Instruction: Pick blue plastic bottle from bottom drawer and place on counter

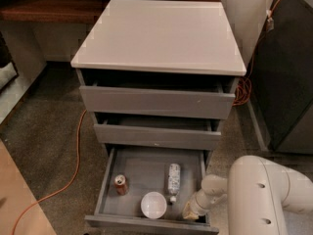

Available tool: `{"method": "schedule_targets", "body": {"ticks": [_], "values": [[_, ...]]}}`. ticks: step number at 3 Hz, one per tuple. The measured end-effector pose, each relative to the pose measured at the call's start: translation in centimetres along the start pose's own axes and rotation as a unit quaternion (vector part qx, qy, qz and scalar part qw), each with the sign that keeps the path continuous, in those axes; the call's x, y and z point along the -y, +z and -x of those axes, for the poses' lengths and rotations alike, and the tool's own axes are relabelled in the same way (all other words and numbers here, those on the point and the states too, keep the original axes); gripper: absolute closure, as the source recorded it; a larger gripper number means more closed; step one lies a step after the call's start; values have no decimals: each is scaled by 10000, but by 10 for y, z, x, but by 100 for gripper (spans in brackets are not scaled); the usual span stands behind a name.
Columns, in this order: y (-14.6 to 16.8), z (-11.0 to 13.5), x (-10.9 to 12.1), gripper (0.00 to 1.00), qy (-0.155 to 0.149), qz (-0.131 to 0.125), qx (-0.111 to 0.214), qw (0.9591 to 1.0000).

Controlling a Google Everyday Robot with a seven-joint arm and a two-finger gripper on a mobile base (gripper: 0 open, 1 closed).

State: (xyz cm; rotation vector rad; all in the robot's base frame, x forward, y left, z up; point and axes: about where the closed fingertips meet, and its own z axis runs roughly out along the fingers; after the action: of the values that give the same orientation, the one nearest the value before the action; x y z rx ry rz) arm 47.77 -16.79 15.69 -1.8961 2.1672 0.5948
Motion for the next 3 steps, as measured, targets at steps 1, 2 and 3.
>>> {"method": "schedule_targets", "body": {"ticks": [1, 2, 3], "values": [[-25, 13, 8, 62, -532, 1, -255, 9983], [-51, 31, 20, 32, -1349, 123, -636, 9887], [-61, 44, 28, 7, -2062, 263, -959, 9734]]}}
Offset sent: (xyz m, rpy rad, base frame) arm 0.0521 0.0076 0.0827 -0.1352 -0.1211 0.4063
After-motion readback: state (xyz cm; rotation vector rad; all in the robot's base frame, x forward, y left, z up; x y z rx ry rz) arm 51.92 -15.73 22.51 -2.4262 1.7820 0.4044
